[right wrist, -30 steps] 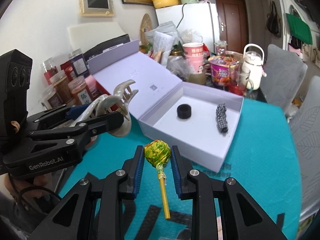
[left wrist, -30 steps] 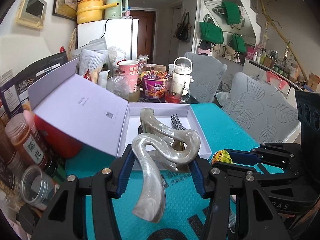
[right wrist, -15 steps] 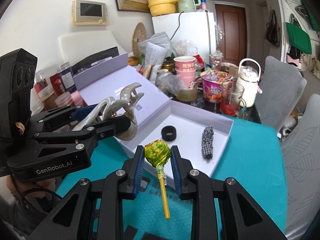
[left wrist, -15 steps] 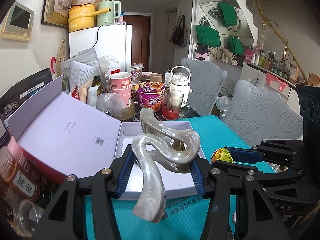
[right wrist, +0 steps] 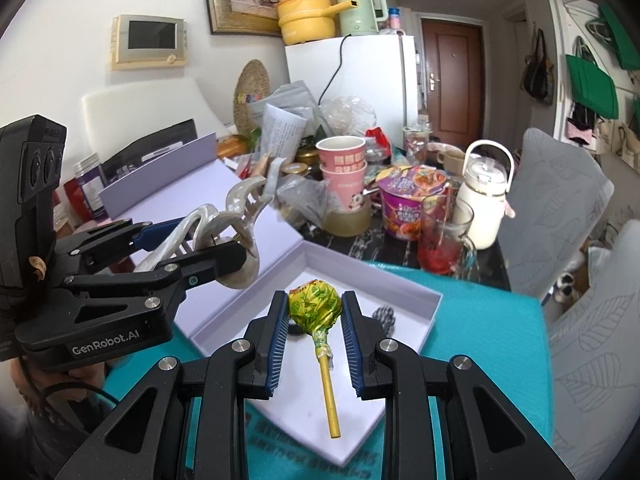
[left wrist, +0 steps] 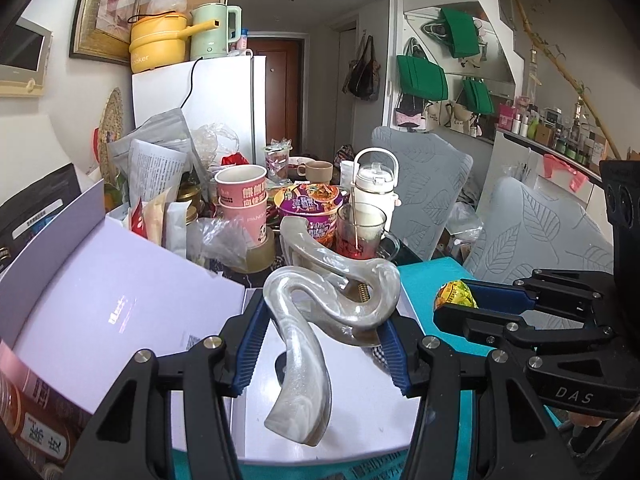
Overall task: Organize rigid objects
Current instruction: 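Carry the claw clip and lollipop in both tools over the open white box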
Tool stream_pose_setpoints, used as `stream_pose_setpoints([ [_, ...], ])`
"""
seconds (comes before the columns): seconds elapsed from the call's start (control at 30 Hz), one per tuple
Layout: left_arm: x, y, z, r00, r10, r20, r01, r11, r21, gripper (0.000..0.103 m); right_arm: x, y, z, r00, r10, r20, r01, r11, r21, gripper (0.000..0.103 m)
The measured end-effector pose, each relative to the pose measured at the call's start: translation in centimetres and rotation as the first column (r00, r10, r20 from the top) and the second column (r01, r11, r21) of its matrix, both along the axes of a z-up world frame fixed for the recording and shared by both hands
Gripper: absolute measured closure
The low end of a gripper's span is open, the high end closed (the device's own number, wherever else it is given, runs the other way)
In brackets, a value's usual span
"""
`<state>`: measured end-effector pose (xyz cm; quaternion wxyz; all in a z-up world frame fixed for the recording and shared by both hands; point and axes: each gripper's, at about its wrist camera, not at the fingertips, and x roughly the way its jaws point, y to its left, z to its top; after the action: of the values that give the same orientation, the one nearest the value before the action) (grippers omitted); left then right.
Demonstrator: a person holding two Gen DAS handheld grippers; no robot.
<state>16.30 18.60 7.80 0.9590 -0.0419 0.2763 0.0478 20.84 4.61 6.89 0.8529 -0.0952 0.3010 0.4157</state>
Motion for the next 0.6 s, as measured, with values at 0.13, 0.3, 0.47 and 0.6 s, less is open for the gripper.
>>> stream_pose_setpoints([
  [0.13,1.9,0.7,0.1,1.0,0.006,0.007,-0.006,1.0,0.01,0.05,1.8,0.7,0.1,1.0,-0.006,0.005,0.006,1.0,0.019,0.077],
  [0.3,4.0,1.8,-1.0,1.0,0.022,-0.007,-0.022,1.0,0.001,0.05,4.3,1.3,0.0,1.0,-0.025,0.0,0.025,0.999,0.032,0.077],
  [0.47,5.4,2.4,-2.8,0.998,0.024,-0.06,-0.022,0.999,0.023,0.05,6.8,1.4,-1.0,0.999,-0.035,-0.017,0.036,0.997,0.065,0.077],
  [0.6,6.5,2.7,-4.2,0.995,0.024,-0.1,-0.023,1.0,0.015,0.05,8.1,1.7,-2.4,0.998,-0.043,-0.044,0.045,0.998,0.032,0.077],
])
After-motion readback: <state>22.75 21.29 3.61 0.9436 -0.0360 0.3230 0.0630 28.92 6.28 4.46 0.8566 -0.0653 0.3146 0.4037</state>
